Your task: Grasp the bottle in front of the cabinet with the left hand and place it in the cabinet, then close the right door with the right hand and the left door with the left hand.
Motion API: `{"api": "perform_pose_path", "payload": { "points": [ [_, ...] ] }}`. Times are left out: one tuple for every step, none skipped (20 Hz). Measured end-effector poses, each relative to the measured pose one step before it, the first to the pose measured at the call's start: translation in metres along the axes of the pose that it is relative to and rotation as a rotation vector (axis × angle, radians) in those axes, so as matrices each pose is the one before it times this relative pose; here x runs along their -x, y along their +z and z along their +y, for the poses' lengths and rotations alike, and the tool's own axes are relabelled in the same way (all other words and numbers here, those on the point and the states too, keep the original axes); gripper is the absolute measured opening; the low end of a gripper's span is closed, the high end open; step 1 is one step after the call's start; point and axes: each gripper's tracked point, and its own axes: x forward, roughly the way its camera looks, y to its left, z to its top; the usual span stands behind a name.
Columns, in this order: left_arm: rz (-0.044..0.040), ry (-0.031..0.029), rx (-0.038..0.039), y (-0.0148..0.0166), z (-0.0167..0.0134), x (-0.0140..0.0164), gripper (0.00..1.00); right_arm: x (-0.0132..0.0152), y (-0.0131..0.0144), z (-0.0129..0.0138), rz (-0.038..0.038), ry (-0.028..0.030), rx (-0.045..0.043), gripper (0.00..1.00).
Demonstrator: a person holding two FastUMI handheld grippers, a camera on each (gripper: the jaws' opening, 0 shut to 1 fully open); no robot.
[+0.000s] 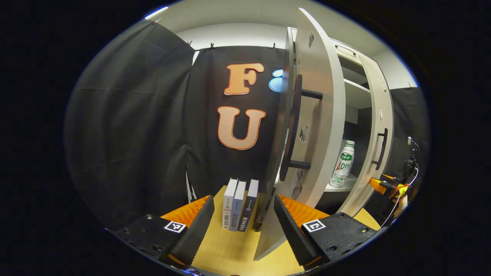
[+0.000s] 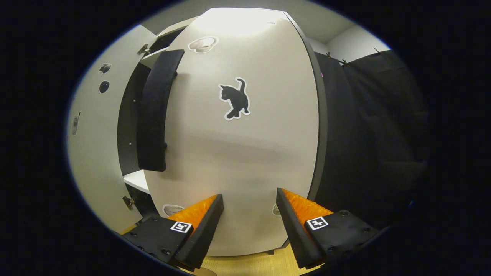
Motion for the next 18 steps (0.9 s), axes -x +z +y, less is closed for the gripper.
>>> {"api": "perform_pose_path", "payload": {
  "points": [
    [-0.0014, -0.01356, -0.00293, 0.00037, -0.00352, -0.00017, 0.95, -0.00078, -0.00079, 0.00026, 0.00592, -0.00103, -0.00415, 0.93],
    [-0.00136, -0.00507, -0.01354, 0.00087, -0.00174, -0.00057, 0.95, 0.00045, -0.00156, -0.00025, 0.0068, -0.00015, -0.00274, 0.93],
    [-0.00306, -0.00197, -0.01136, 0.00127, -0.00044, -0.00044, 0.95, 0.00294, -0.00035, -0.00107, 0.00283, -0.00112, -0.0009, 0.93],
    [0.00149, -0.00199, -0.00329, 0.00058, -0.00186, -0.00133, 0.94, 0.00337, 0.00005, -0.003, 0.00024, -0.00544, 0.00327, 0.93],
    [0.00238, -0.00841, 0.00079, -0.00029, -0.00337, -0.00045, 0.97, 0.00451, 0.00055, -0.00394, -0.00251, -0.00938, 0.00438, 0.93],
    [0.00104, -0.01485, 0.00231, -0.0004, -0.00651, 0.00034, 0.94, 0.00433, 0.00097, -0.00456, -0.00425, -0.00983, 0.00461, 0.93],
    [0.00295, -0.01928, 0.00288, -0.00175, -0.00697, -0.00052, 0.94, 0.00497, 0.00123, -0.00498, -0.00359, -0.00814, 0.00545, 0.93],
    [0.00427, -0.02229, 0.00291, -0.00107, -0.00854, -0.00216, 0.94, 0.00434, 0.00124, -0.00459, -0.00182, -0.00805, 0.00558, 0.93],
    [0.00316, -0.02242, 0.0043, -0.0013, -0.00964, 0.00049, 0.94, 0.00449, 0.0006, -0.00487, -0.00059, -0.00738, 0.00437, 0.93],
    [0.00281, -0.02164, 0.00557, -0.00073, -0.00878, -0.00172, 0.94, 0.00477, 0.00136, -0.00427, -0.00152, -0.00514, 0.0022, 0.93],
    [0.00371, -0.01977, 0.00787, -0.00193, -0.00714, -0.00164, 0.94, 0.00569, 0.00162, -0.00475, -0.00192, -0.0045, 0.00172, 0.93],
    [0.00425, -0.01767, 0.00885, -0.00253, -0.00715, -0.00228, 0.94, 0.00588, 0.00212, -0.00523, -0.00272, -0.00467, 0.00188, 0.93],
    [0.00417, -0.01467, 0.00853, 0.00001, -0.00639, -0.00405, 0.9, 0.00664, 0.0022, -0.00474, -0.00403, -0.00376, 0.00205, 0.93],
    [0.0033, -0.0131, 0.00463, -0.00091, -0.00667, -0.00373, 0.94, 0.00565, 0.0024, -0.00492, -0.00377, -0.00234, 0.00209, 0.93],
    [0.00139, -0.01017, -0.00169, -0.00087, -0.00675, -0.00141, 0.94, 0.00585, 0.00204, -0.00513, -0.00232, -0.00307, 0.00145, 0.93],
    [0.00068, -0.00773, -0.00591, -0.00017, -0.0053, -0.00258, 0.94, 0.00612, 0.00157, -0.00499, 0.00035, -0.00243, 0.00044, 0.93],
    [-0.00007, -0.00596, -0.00621, -0.00105, -0.00546, -0.00167, 0.94, 0.00498, 0.00068, -0.00427, 0.00252, -0.00142, -0.00059, 0.93],
    [0.00069, -0.00665, -0.00522, -0.0003, -0.00606, -0.00208, 0.97, 0.00526, -0.00096, -0.00502, 0.00953, -0.00384, -0.00336, 0.93]
  ]
}}
